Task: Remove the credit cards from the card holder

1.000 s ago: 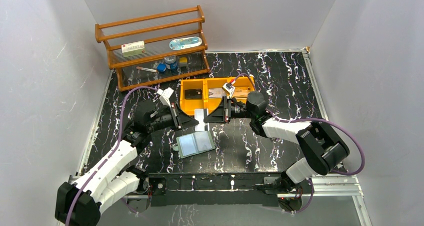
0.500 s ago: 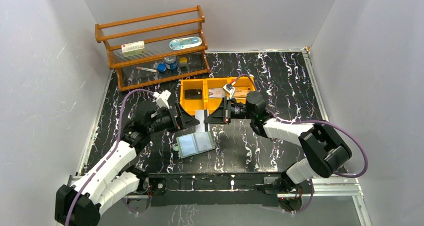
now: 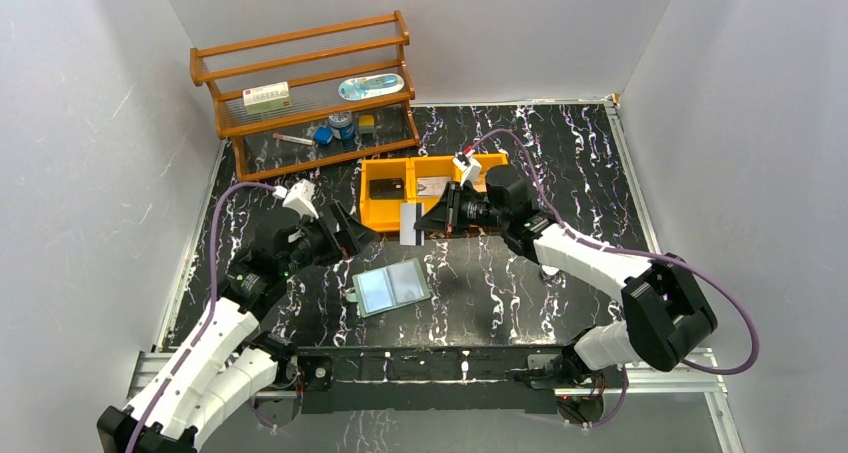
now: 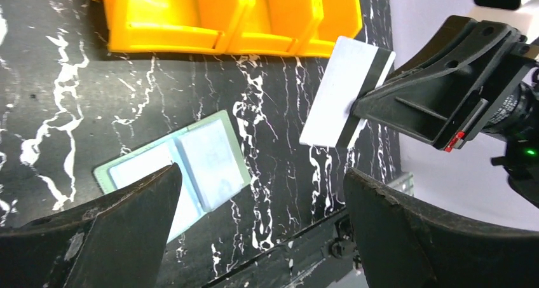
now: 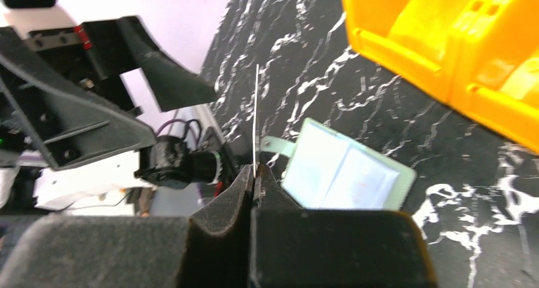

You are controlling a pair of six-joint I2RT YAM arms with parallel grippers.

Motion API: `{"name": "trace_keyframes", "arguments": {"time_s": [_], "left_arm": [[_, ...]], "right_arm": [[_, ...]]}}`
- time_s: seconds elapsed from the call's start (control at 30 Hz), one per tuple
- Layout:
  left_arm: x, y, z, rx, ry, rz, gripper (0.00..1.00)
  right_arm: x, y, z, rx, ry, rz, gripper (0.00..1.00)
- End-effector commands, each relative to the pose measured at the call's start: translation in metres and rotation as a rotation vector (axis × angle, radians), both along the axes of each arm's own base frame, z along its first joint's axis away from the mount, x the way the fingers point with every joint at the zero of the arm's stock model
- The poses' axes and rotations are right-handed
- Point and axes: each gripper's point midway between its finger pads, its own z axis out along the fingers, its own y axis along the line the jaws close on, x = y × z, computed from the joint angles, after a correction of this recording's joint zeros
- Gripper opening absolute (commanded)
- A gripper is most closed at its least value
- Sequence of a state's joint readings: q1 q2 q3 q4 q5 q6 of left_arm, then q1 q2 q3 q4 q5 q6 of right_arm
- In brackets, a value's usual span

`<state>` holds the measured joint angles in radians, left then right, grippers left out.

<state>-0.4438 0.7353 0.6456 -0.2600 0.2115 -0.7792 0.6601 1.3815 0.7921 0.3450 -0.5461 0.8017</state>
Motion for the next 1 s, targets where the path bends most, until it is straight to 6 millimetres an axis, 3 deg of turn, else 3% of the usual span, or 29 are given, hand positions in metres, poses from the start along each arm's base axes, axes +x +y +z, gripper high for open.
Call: {"name": "trace_keyframes", "arguments": {"time_s": [0.0,0.3,0.43,0.57,0.77,0.97], "left_arm": [[0.002,0.023,0.005,0.079,-0.021,0.093,0.98],[-0.004,0.037,-0.006,0.144,0.024,0.132,0.98],[-0.008,0.041,-0.013,0.16,0.044,0.143,0.98],[-0.011,0.04,-0.019,0.152,0.066,0.142,0.98],[-0.014,0.037,-0.023,0.147,0.087,0.124,0.98],[-0.017,0.037,-0.028,0.149,0.109,0.12,0.98]], "right_arm": [[0.033,-0.014,0.015,-0.126,-0.197,-0.111,0.0],[0.092,-0.059,0.029,-0.429,-0.543,-0.319,0.0],[0.114,-0.072,0.019,-0.605,-0.693,-0.298,0.0],[0.128,-0.064,0.001,-0.732,-0.758,-0.164,0.0],[0.154,-0.049,-0.011,-0.862,-0.868,-0.018,0.0],[0.171,-0.04,-0.055,-1.094,-0.962,0.171,0.0]]}}
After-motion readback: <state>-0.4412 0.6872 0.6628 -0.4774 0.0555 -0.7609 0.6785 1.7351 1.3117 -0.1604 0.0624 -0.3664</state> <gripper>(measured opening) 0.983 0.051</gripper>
